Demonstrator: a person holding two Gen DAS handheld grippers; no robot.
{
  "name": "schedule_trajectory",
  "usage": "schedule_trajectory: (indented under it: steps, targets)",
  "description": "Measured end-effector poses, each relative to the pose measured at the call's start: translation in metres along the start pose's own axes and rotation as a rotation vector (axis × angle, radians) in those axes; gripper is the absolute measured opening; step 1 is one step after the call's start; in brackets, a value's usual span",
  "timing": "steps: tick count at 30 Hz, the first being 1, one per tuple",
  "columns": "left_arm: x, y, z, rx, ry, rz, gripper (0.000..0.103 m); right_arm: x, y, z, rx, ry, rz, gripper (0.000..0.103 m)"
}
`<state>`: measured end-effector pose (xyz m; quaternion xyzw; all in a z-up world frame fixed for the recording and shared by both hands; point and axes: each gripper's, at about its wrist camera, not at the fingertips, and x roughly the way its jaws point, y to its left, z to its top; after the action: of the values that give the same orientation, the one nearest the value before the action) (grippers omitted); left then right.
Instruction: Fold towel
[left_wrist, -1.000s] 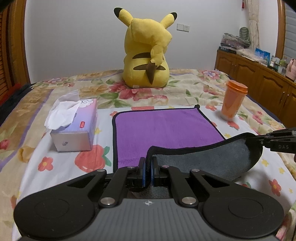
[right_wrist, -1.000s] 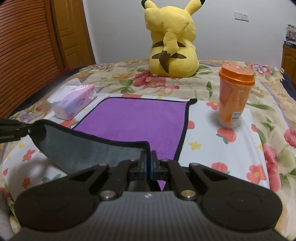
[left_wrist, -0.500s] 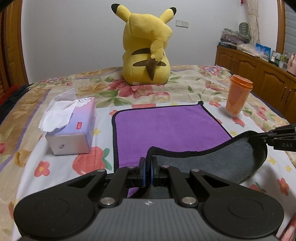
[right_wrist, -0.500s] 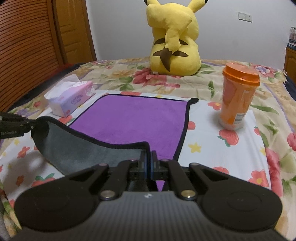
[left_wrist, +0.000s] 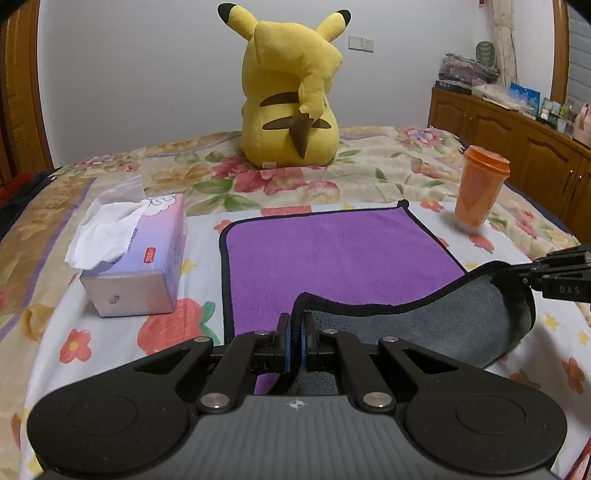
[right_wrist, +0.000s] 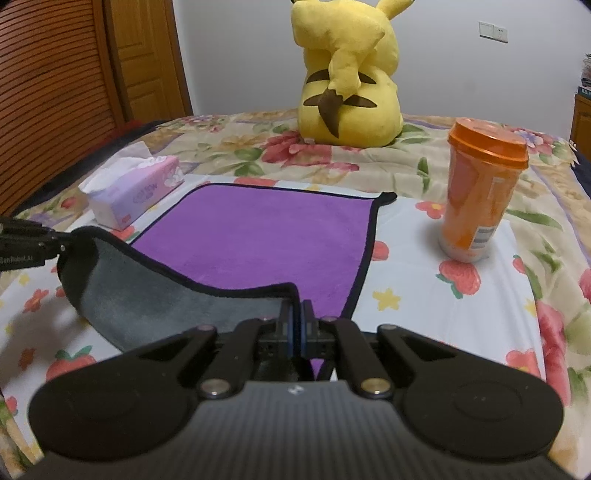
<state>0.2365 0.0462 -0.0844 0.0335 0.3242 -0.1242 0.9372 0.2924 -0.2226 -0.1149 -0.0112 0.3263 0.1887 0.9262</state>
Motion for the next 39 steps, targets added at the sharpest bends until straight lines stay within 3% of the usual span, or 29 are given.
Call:
schedule_trajectory:
  steps: [16,39]
  targets:
    - [-0.013,0.011,0.037,-0.04,-0.099,-0.007,0.008,-0.016,-0.004,0.035,-0.01,-0.127,0.001,0.004]
    - [0.033,0.031,0.088,-0.024,-0.142,0.036,0.008,0.023,-0.008,0.084,-0.11,-0.184,-0.046,0.004]
